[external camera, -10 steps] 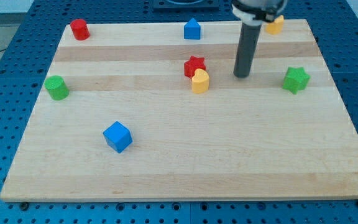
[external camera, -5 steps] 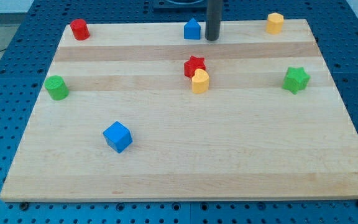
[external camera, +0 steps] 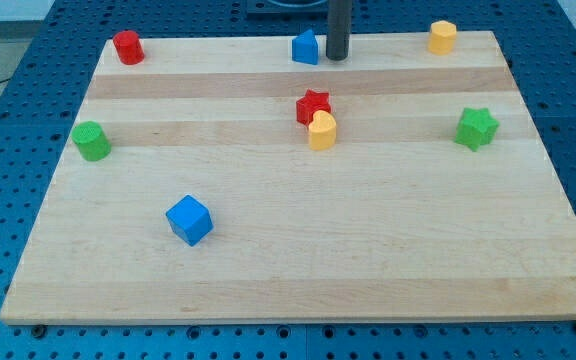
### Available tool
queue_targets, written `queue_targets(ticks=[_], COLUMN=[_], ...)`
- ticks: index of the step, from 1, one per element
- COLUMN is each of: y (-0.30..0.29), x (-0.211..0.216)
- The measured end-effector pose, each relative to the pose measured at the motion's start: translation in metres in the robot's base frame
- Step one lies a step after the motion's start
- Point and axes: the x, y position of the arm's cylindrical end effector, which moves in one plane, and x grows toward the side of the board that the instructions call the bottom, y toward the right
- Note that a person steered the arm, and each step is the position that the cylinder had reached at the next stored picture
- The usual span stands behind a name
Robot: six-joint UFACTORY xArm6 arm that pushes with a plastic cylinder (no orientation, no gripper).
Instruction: Adjust the blue triangle at the top center
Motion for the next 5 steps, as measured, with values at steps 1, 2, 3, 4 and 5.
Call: queue_targets(ticks=[1, 2, 3, 4, 5], y=[-0.004, -0.014, -0.019, -0.008, -0.010], x=[-0.012, -0.023, -0.015, 0.008, 0.016])
